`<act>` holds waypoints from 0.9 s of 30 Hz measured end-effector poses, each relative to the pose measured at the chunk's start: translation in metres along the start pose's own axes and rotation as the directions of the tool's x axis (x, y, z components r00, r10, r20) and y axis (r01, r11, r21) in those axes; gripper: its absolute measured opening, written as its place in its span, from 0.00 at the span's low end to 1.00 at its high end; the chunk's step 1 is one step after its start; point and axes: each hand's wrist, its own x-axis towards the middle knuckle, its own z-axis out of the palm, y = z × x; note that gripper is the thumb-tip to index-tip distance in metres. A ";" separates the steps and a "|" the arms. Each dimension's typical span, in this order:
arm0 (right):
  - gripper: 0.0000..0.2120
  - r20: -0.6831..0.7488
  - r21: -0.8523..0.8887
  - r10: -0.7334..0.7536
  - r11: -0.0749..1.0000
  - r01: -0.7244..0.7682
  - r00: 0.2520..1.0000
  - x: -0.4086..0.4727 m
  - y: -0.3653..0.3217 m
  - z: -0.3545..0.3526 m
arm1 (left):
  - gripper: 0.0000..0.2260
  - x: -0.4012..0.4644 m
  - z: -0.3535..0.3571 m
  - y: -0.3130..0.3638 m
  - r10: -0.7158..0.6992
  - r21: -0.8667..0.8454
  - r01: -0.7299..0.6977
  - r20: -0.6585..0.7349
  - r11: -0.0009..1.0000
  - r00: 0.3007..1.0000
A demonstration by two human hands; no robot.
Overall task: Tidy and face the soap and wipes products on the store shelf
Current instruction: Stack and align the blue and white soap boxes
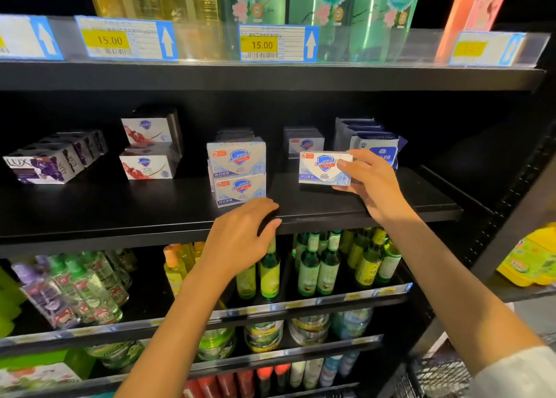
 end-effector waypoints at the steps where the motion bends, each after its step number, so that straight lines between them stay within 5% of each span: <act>1: 0.16 0.008 0.006 0.001 1.000 -0.001 1.000 -0.003 0.000 -0.004 | 0.16 0.006 -0.001 0.005 -0.012 -0.071 0.012 0.002 0.997 1.000; 7: 0.16 0.025 0.000 -0.008 1.000 0.008 1.000 -0.012 -0.002 -0.008 | 0.22 0.055 0.008 0.043 -0.229 -0.578 0.241 0.094 0.780 0.969; 11: 0.18 0.002 0.022 -0.015 1.000 0.015 1.000 -0.013 -0.003 -0.008 | 0.24 0.086 0.019 0.051 -0.309 -0.823 0.416 0.310 0.386 0.899; 17: 0.18 0.036 0.001 0.011 1.000 -0.011 0.999 -0.012 -0.002 -0.006 | 0.14 0.095 0.022 0.038 -0.246 -0.900 0.435 0.427 -0.023 0.870; 19: 0.14 0.048 -0.012 0.010 1.000 -0.010 0.999 -0.013 -0.003 -0.006 | 0.15 0.095 0.020 0.035 -0.237 -0.897 0.437 0.440 -0.068 0.866; 27: 0.16 0.110 -0.006 0.004 1.000 -0.003 0.994 -0.015 -0.005 -0.006 | 0.12 0.094 0.025 0.034 -0.256 -0.894 0.446 0.421 0.045 0.870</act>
